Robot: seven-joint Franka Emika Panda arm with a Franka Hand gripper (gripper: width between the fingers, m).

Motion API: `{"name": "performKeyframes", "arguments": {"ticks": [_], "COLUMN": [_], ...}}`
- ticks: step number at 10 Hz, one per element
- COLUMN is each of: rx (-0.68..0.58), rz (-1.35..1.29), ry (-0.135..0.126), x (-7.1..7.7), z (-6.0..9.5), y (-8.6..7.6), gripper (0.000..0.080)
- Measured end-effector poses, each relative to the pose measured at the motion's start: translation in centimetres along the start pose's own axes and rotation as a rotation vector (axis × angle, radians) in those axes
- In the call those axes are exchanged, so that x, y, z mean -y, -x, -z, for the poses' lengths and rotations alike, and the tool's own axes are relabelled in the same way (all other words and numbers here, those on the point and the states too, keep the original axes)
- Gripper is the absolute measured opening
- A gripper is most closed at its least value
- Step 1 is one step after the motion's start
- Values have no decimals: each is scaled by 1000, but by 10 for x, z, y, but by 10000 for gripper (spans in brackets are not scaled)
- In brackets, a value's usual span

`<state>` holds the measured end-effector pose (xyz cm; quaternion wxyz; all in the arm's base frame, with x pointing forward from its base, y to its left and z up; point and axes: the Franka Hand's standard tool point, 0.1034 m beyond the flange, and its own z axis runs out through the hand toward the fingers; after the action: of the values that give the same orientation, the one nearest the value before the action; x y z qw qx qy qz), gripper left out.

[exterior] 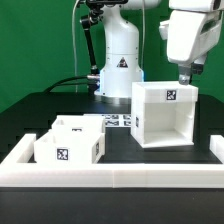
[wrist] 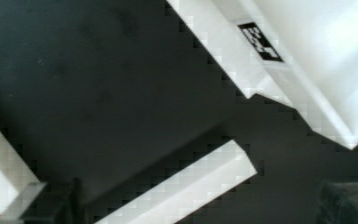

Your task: Assemble drawer

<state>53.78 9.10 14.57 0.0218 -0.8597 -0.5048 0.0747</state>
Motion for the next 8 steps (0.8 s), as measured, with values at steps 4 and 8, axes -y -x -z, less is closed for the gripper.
{"name": "performKeyframes", "arguments": {"ticks": [4, 8], "rx": [10, 22], "rz": [8, -113], "ry": [-11, -13], "x": [1, 14], "z": [-1, -1], "y": [1, 16], "gripper": [650, 650]}}
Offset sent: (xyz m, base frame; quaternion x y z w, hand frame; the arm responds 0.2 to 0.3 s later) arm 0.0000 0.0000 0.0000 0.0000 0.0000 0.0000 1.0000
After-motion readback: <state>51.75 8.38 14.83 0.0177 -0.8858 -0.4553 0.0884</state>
